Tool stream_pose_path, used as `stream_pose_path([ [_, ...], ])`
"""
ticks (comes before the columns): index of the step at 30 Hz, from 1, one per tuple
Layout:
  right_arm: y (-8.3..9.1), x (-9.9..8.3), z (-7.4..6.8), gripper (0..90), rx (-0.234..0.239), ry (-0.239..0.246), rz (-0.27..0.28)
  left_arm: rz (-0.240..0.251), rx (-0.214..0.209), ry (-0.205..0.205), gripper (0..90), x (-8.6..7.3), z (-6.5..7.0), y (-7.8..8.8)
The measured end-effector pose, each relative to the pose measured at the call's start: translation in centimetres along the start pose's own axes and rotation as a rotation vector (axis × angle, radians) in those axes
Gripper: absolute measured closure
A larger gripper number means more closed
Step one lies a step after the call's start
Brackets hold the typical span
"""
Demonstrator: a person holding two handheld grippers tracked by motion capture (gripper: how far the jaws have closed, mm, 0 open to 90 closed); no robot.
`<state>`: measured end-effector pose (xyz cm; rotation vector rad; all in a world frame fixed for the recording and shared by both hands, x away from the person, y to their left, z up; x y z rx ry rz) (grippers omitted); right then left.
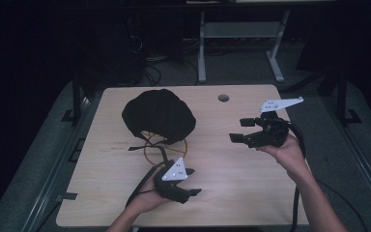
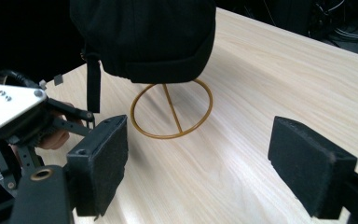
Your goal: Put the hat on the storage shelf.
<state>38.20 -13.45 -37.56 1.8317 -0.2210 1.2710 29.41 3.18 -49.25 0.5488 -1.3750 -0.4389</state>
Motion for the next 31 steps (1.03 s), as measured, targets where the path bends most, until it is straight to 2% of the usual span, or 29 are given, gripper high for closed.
stream_pose_path([
  [8,0.8,-1.7,0.5,18.7,-0.013,-0.017,-0.001,0.009,-0.004,0.009,27.9,0.0,0.1,-0.1],
  [20,1.6,-5.2,1.3,18.5,-0.034,-0.047,-0.020,0.013,-0.004,0.009,27.6,0.0,0.1,-0.2],
  [31,2.0,-9.2,1.0,18.3,-0.047,-0.063,-0.050,0.004,-0.014,0.011,27.6,-0.1,0.2,-0.5],
])
Point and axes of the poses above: each handheld gripper's, and its own axes: y roughly backward along the jaws, x roughly out of its top, z roughly to its right, the point moved 10 cm from there along -y, roughly forward along the jaws, and after that the axes turned 14 degrees about -x, right-handed, at the moved point
